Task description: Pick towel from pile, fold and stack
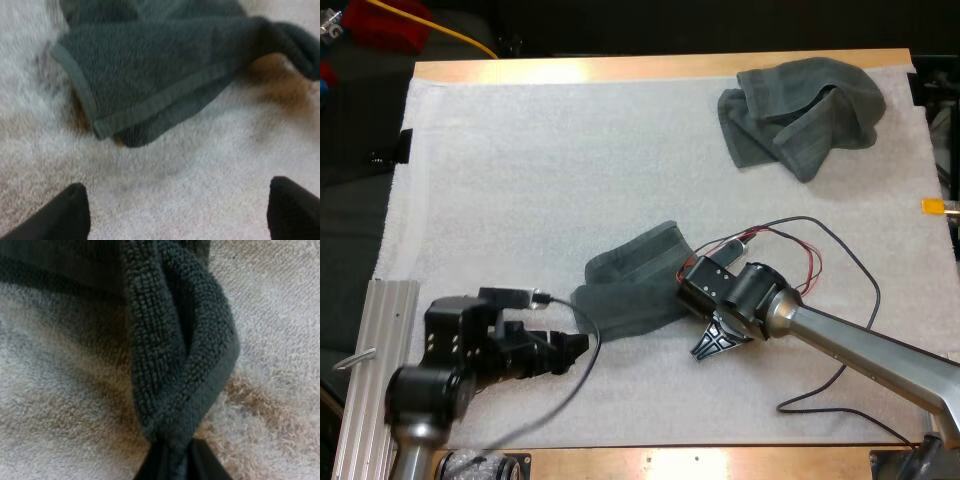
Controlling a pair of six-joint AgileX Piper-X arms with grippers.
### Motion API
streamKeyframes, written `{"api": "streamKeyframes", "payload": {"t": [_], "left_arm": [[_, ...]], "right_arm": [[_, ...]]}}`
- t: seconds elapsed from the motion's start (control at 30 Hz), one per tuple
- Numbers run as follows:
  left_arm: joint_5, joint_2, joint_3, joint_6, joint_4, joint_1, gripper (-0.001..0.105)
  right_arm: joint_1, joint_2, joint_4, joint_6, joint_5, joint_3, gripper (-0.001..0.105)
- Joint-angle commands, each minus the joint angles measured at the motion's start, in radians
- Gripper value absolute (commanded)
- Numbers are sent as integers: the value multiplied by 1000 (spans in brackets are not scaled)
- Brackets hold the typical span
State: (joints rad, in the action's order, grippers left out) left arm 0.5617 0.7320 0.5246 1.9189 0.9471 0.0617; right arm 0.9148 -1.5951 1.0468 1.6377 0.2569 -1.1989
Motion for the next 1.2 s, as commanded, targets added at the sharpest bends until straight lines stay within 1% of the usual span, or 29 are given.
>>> {"api": "streamKeyframes", "payload": {"t": [0.0, 0.17, 0.4, 0.57, 0.63, 0.7, 0.87, 0.93, 1.03, 1.1, 1.17], "left_arm": [[24, 55, 0, 13, -27, 5, 70], [87, 203, 0, 13, -92, 5, 70], [87, 389, 0, 13, -184, 5, 70], [91, 483, 0, 13, -242, 5, 70], [116, 511, 0, 13, -264, 5, 70], [165, 547, 0, 13, -290, 5, 70], [201, 598, 0, 13, -314, 5, 70], [204, 609, 0, 13, -323, 5, 69], [203, 618, 0, 13, -340, 5, 64], [203, 618, 0, 13, -354, 5, 55], [203, 618, 0, 13, -364, 5, 49]], "right_arm": [[-4, 14, 8, -4, -9, 3, 1], [-4, 12, 8, -4, -11, 3, 1], [-4, 12, 8, -4, -11, 3, 1], [-4, 14, 8, -4, -11, 3, 1], [-4, 14, 8, -4, -11, 3, 1], [-4, 11, 8, -4, -11, 3, 1], [-4, 14, 8, -4, -11, 3, 1], [-4, 14, 8, -4, -11, 3, 1], [-4, 14, 8, -4, -11, 3, 1], [-4, 14, 8, -4, -11, 3, 1], [-4, 14, 8, -4, -11, 3, 1]]}}
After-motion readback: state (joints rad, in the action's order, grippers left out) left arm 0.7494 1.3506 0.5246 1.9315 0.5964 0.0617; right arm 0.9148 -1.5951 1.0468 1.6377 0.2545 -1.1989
